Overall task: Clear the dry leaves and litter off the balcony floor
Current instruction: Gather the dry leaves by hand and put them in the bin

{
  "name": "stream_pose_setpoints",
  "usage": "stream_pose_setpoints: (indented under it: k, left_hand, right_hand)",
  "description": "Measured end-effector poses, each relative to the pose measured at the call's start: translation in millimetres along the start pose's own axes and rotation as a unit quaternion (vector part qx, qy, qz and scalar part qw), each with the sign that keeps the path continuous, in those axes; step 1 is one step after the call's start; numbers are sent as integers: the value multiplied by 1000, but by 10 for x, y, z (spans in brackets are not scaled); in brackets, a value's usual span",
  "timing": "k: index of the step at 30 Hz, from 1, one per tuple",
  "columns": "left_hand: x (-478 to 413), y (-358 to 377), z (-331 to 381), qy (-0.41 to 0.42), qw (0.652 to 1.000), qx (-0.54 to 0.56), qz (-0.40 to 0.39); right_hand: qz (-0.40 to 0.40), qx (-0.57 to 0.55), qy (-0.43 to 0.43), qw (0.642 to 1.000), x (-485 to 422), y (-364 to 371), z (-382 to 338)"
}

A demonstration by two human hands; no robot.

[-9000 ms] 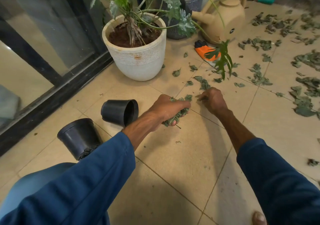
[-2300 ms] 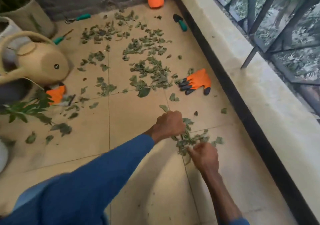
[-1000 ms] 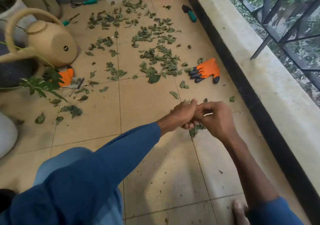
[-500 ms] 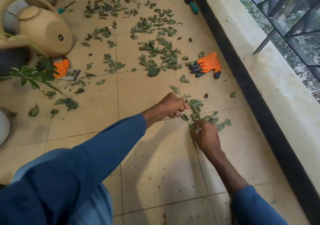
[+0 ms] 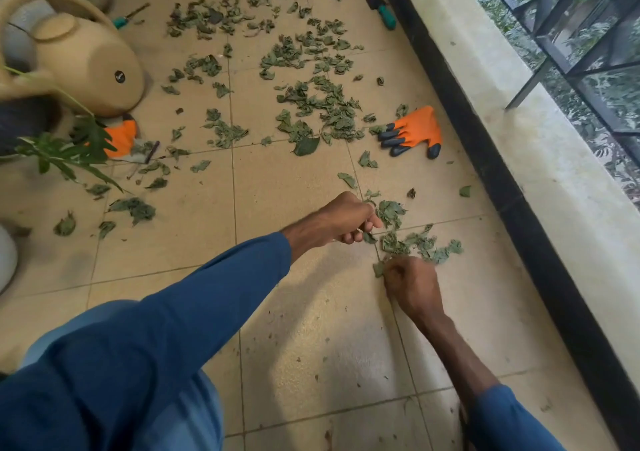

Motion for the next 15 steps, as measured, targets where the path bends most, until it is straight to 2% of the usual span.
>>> stream_pose_setpoints:
  k: [7, 15]
  left_hand:
    - [-49, 57, -88, -21, 1000, 13, -10]
    - [-15, 169, -206, -76, 996, 28, -42]
  right_hand:
    - [74, -145, 57, 985, -82, -695, -167]
    - [25, -289, 80, 954, -202, -1268, -631]
Point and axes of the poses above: each hand's wrist, its own x-axis away from the middle knuckle, its own y-axis out of the palm, z = x × y, the point moved 9 cm from there along -x, towards the middle knuckle, and after that the axes turned 15 degrees about z, right-handed, at the moved point
